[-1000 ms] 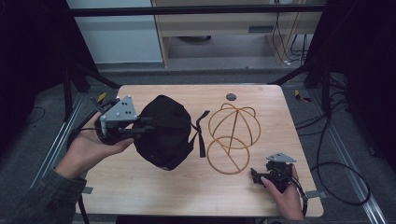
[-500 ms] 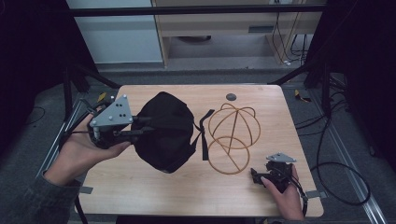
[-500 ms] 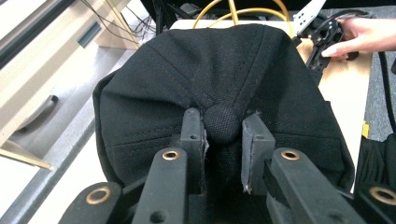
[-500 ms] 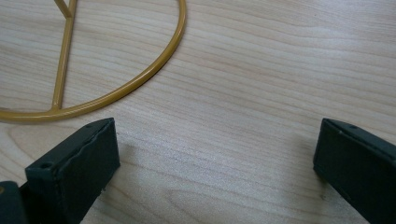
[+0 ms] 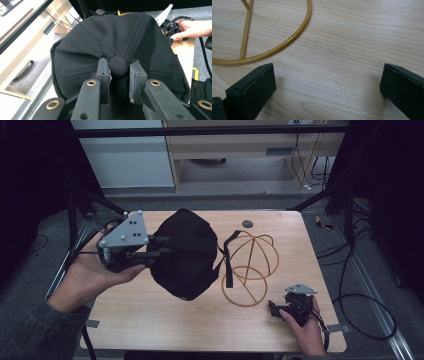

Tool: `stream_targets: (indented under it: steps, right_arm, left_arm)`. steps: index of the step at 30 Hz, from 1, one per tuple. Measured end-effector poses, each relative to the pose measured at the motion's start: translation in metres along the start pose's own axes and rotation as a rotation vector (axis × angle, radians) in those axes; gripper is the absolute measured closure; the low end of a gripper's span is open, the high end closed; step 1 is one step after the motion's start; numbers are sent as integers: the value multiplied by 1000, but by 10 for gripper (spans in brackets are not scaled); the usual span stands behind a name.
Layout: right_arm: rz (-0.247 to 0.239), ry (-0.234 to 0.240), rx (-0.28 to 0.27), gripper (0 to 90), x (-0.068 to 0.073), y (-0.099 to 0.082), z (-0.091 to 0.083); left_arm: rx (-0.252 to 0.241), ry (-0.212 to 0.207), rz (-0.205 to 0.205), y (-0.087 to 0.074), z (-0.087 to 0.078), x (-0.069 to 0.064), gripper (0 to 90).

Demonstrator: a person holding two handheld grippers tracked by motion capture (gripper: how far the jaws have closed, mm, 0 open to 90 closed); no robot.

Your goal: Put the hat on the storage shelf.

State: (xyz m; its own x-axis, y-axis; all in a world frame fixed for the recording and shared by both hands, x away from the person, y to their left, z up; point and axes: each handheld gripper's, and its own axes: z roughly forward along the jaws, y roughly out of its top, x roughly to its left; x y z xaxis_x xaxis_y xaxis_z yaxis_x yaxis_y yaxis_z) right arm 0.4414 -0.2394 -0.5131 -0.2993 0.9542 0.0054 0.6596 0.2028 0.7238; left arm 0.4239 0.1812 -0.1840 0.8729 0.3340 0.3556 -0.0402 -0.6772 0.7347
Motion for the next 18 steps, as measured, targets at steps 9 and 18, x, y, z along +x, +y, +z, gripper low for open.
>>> stream_targets:
  steps: [9, 18]
  right_arm:
    - [-7, -2, 0, 4, 0, 0, 0]
    - [-7, -3, -1, 4, 0, 0, 1]
  left_arm:
    - [17, -20, 37, 30, 19, 2, 741]
    - [47, -40, 61, 65, 58, 17, 741]
